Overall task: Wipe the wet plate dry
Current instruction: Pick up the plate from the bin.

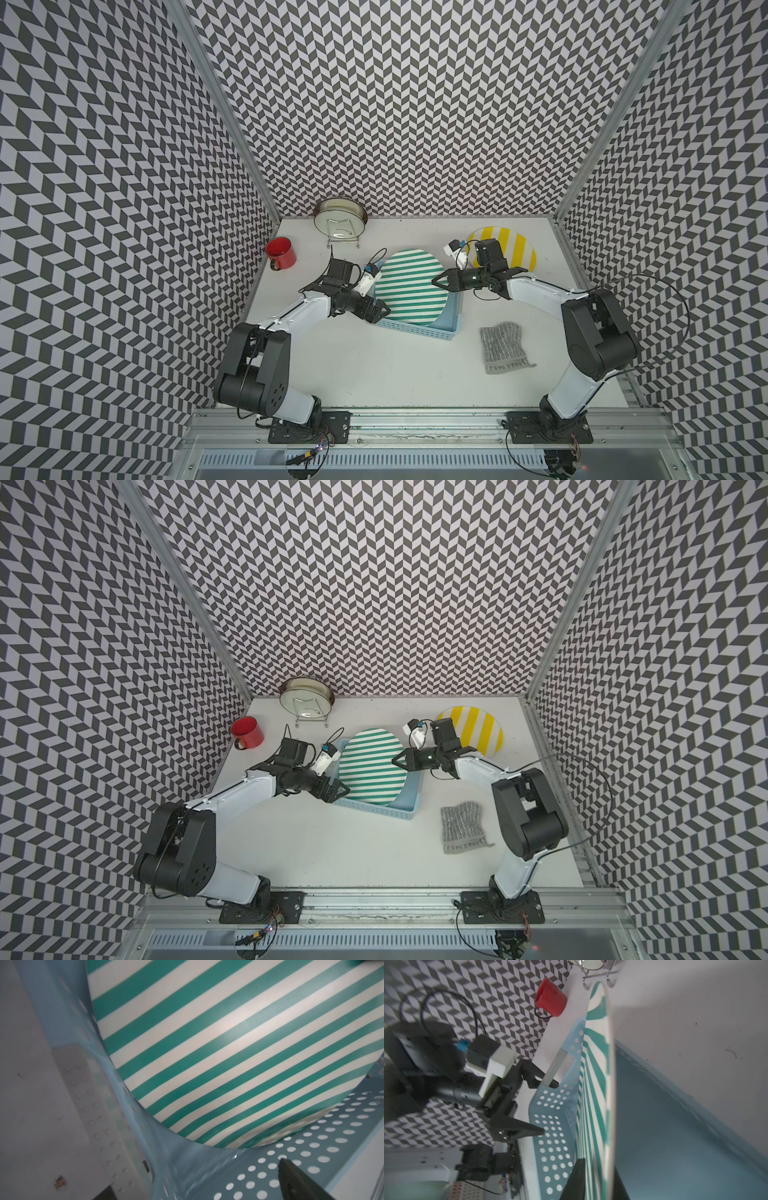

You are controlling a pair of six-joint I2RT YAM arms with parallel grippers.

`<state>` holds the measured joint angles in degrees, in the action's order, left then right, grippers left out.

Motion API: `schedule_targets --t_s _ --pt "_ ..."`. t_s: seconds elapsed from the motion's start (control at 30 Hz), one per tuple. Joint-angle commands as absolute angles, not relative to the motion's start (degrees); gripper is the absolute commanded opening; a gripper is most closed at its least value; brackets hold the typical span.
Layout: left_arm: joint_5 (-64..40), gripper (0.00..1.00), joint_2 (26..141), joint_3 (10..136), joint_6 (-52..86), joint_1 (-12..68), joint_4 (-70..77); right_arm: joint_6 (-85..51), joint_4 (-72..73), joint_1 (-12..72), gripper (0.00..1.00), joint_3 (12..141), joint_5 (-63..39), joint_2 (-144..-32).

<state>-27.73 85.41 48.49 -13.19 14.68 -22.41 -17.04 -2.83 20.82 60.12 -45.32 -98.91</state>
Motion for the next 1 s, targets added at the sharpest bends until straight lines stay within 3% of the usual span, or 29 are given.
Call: schedule_targets --t_s 0.0,0.03,0.53,0.77,0.97 --pt "-28.53 0.98 84.08 50.48 -12.90 15.29 -21.90 -19.72 3.07 20.30 0.03 59.77 -43.92 -94.45" --pt "-28.24 0.99 83.61 50.86 -12.80 15.29 -21.89 -20.11 3.11 20.10 0.00 59.77 -43.43 -93.81" --pt "-27.53 1.00 80.67 67.12 -14.33 13.24 -31.15 -24.95 -0.04 11.35 0.00 60.07 -39.06 -78.94" --pt "-44.16 1.00 79.38 70.91 -10.73 5.43 -29.39 -29.35 6.47 8.62 0.00 54.93 -44.26 -71.46" --pt "-57.66 1.00 84.49 77.47 -17.15 5.19 -39.77 -32.66 16.03 8.62 0.00 48.77 -52.91 -66.64"
